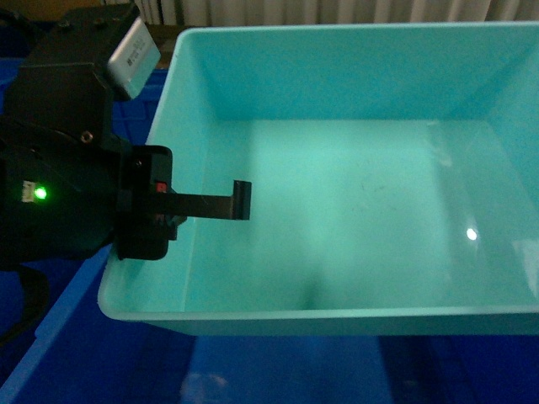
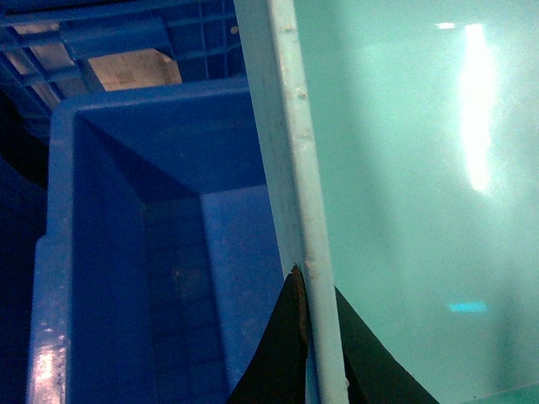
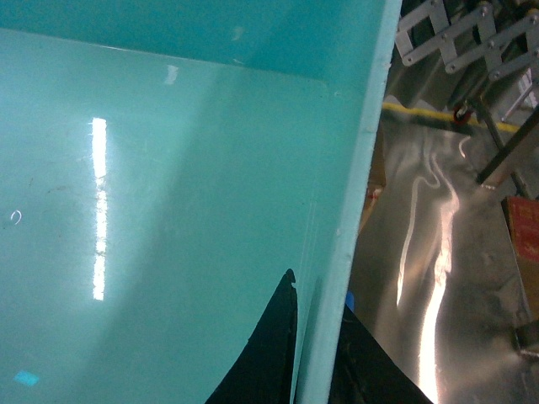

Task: Stack blue boxes stably on right

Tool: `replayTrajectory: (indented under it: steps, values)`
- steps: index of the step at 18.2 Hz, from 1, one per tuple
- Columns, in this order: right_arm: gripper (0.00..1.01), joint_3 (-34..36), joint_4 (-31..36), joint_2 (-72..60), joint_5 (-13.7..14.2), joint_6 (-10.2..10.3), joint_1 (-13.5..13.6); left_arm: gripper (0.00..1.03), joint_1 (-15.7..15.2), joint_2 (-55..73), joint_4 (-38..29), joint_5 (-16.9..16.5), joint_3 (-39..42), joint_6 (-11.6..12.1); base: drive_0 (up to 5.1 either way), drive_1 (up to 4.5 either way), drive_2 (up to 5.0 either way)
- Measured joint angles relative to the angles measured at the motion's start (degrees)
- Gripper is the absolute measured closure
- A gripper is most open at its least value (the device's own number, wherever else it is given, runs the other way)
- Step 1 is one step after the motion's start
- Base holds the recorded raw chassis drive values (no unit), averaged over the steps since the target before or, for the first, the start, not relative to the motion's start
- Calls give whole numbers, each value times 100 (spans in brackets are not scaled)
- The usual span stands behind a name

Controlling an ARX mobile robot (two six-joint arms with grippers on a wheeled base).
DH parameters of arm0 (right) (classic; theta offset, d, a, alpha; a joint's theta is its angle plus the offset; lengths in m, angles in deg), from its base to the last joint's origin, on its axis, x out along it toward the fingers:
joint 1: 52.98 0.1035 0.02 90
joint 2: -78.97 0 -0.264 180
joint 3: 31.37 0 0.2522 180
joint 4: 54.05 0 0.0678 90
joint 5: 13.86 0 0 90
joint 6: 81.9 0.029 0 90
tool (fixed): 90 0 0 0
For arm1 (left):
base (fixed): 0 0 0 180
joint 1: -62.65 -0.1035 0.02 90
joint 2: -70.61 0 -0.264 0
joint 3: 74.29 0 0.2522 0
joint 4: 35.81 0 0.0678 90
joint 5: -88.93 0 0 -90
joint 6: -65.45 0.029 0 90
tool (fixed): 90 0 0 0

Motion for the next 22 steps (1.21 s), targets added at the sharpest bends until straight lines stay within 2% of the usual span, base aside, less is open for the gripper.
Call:
replayTrajectory:
  steps: [1,3,4,8,10,13,16,20,22]
  values:
    - [94,17,-284,-304,-251,13,-306,101,175,404,234,66,-195,13,0,0,0]
    - [94,-2,-380,-763,-428,0,-457,101,232,782,466,24,-380,-35,0,0,0]
    - [94,-105,-315,-1196,-481,-92,-444,101,195,1174,629,-13,-549,-28,0,0,0]
    - [94,-739,-315,-1982,-420,-179,-116,101,-186,1762,887,-13,-1005,133,0,0,0]
    - [94,-951,-393,-2162,-271,-197,131,101,-356,1827,1027,15,-1075,205,0,0,0]
    - [94,-1023,-459,-2177,2,-125,433,101,-564,1836,1189,-164,-1130,299,0,0,0]
    - [94,-992,-507,-2238,197,42,584,101,-649,1869,1143,-273,-1102,468,0,0,0]
    - [94,-962,-479,-2498,313,103,763,101,-796,2052,1049,-415,-964,614,0,0,0]
    - [94,-964,-455,-2736,313,151,765,101,-822,2267,920,-496,-922,634,0,0,0]
